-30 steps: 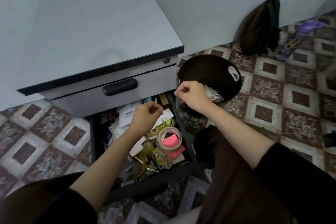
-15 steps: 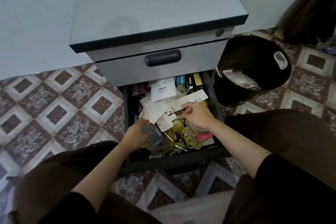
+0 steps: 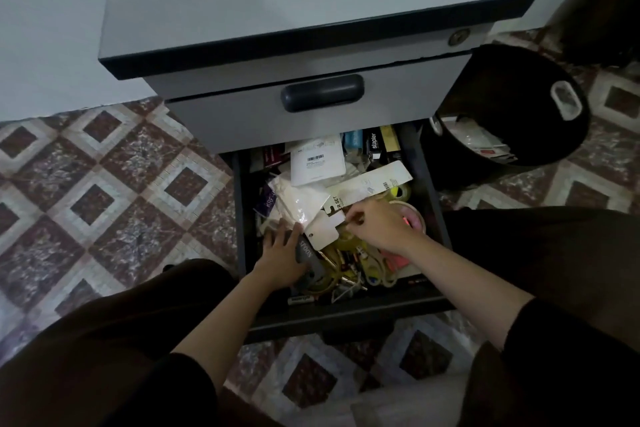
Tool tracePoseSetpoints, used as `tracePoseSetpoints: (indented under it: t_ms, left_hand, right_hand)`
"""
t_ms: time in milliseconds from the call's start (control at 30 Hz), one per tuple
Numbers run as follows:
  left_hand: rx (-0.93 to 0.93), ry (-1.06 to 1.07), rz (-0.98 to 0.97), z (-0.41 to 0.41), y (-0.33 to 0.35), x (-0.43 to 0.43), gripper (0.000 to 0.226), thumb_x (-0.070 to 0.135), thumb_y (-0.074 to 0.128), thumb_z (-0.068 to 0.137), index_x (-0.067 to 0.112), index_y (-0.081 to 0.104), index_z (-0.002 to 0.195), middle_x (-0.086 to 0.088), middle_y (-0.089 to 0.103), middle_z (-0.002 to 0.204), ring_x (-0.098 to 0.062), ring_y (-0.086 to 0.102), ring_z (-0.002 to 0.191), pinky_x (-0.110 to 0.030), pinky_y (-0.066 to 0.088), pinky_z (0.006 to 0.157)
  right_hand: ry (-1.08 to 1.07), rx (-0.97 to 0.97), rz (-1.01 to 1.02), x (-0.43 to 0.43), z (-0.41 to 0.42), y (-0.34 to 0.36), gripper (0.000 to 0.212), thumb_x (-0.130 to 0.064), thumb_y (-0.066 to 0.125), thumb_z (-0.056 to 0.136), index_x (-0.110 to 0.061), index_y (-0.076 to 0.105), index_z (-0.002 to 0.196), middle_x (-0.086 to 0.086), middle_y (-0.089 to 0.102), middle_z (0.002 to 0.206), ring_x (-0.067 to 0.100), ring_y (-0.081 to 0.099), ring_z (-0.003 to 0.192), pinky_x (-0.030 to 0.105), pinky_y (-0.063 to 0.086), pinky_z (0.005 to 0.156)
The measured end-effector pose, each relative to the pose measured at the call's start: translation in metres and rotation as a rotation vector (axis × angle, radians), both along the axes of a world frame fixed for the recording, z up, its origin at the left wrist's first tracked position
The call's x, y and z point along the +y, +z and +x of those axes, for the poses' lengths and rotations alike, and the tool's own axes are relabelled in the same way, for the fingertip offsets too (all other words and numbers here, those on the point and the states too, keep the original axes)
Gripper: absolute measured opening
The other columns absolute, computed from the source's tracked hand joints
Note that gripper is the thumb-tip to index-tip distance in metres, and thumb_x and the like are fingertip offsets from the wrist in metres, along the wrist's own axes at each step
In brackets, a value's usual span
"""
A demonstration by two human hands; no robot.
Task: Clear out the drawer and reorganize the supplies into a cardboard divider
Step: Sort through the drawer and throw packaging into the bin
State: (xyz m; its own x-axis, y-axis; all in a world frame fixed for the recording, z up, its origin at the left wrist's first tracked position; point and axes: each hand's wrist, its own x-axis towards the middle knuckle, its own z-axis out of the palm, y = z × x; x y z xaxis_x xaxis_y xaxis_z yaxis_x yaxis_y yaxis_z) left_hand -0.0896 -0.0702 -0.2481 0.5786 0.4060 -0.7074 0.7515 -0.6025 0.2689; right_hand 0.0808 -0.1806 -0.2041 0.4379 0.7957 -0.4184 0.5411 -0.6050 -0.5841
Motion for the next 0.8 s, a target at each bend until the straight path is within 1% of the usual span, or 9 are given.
tracePoseSetpoints:
  t_ms: [67, 167, 233, 333, 500, 633, 700, 733, 800]
  left_hand:
    - [0.007, -0.031, 0.019, -0.002, 0.001, 0.000, 0.083, 0.040, 0.048, 0.094, 0.020, -0.012, 0.148, -0.010, -0.022, 0.154, -0.038, -0.018, 0.141, -0.046, -0.002, 0.115]
    - [0.026, -0.081, 0.036, -0.007, 0.001, 0.003, 0.083, 0.036, 0.050, 0.094, 0.021, -0.011, 0.149, -0.007, -0.021, 0.155, -0.036, -0.017, 0.141, -0.046, 0.002, 0.117]
    - [0.040, -0.103, 0.037, -0.009, 0.001, 0.005, 0.083, 0.036, 0.050, 0.094, 0.020, -0.010, 0.149, -0.007, -0.022, 0.155, -0.034, -0.016, 0.142, -0.045, 0.003, 0.118]
    - [0.049, -0.113, 0.039, -0.010, 0.002, 0.002, 0.082, 0.035, 0.049, 0.094, 0.020, -0.010, 0.149, -0.007, -0.021, 0.155, -0.034, -0.016, 0.142, -0.044, 0.003, 0.118]
    - [0.047, -0.124, 0.047, -0.013, 0.006, -0.006, 0.079, 0.033, 0.049, 0.094, 0.018, -0.006, 0.150, -0.008, -0.020, 0.155, -0.034, -0.016, 0.142, -0.043, 0.004, 0.117]
    - [0.033, -0.099, 0.036, -0.015, 0.010, -0.009, 0.076, 0.030, 0.049, 0.094, 0.020, -0.002, 0.150, -0.005, -0.012, 0.157, -0.031, -0.010, 0.144, -0.041, 0.009, 0.117]
    - [0.005, -0.061, 0.048, -0.015, 0.014, -0.011, 0.074, 0.028, 0.049, 0.094, 0.022, 0.001, 0.150, -0.005, 0.002, 0.158, -0.028, 0.005, 0.144, -0.040, 0.022, 0.114]
    - [-0.020, -0.046, 0.085, -0.015, 0.018, -0.013, 0.072, 0.027, 0.048, 0.094, 0.022, 0.004, 0.150, -0.008, 0.017, 0.155, -0.029, 0.021, 0.140, -0.040, 0.033, 0.106]
    - [-0.087, -0.022, 0.217, -0.015, 0.026, -0.017, 0.064, 0.027, 0.046, 0.094, 0.021, 0.015, 0.149, -0.011, 0.047, 0.135, -0.029, 0.051, 0.117, -0.037, 0.045, 0.085]
  right_hand:
    - [0.087, 0.063, -0.036, 0.002, -0.003, 0.003, 0.016, -0.016, 0.065, 0.084, -0.010, 0.072, 0.098, 0.001, 0.068, 0.099, 0.012, 0.057, 0.088, 0.023, 0.043, 0.074]
    - [0.240, 0.301, -0.214, 0.004, -0.009, 0.008, 0.019, -0.014, 0.071, 0.080, -0.010, 0.073, 0.098, 0.003, 0.068, 0.100, 0.015, 0.060, 0.094, 0.024, 0.046, 0.079]
    - [0.374, 0.356, -0.375, 0.004, -0.012, 0.014, 0.027, -0.015, 0.074, 0.077, -0.013, 0.072, 0.103, -0.001, 0.065, 0.100, 0.012, 0.056, 0.091, 0.019, 0.044, 0.071]
    - [0.483, 0.276, -0.495, 0.003, -0.017, 0.018, 0.034, -0.014, 0.073, 0.077, -0.016, 0.070, 0.111, -0.009, 0.056, 0.085, 0.010, 0.048, 0.085, 0.014, 0.037, 0.056]
    - [0.358, 0.307, -0.396, -0.008, -0.025, 0.007, 0.016, -0.008, 0.069, 0.079, -0.011, 0.075, 0.094, -0.013, 0.057, 0.071, 0.009, 0.053, 0.078, 0.017, 0.039, 0.059]
    - [0.254, 0.318, -0.305, -0.012, -0.022, 0.004, 0.017, -0.003, 0.057, 0.086, -0.008, 0.072, 0.088, -0.004, 0.059, 0.076, 0.012, 0.053, 0.073, 0.023, 0.041, 0.063]
    - [0.174, 0.319, -0.258, -0.013, -0.016, 0.001, 0.015, -0.004, 0.057, 0.086, -0.011, 0.069, 0.081, -0.002, 0.061, 0.081, 0.016, 0.058, 0.081, 0.026, 0.046, 0.068]
    - [0.117, 0.340, -0.225, -0.013, -0.013, 0.000, 0.018, -0.002, 0.056, 0.086, -0.012, 0.067, 0.076, -0.001, 0.063, 0.081, 0.019, 0.061, 0.086, 0.029, 0.049, 0.074]
    - [-0.015, 0.397, -0.158, -0.014, -0.007, 0.000, 0.023, 0.002, 0.051, 0.087, -0.013, 0.061, 0.072, 0.000, 0.066, 0.077, 0.020, 0.065, 0.084, 0.031, 0.051, 0.077]
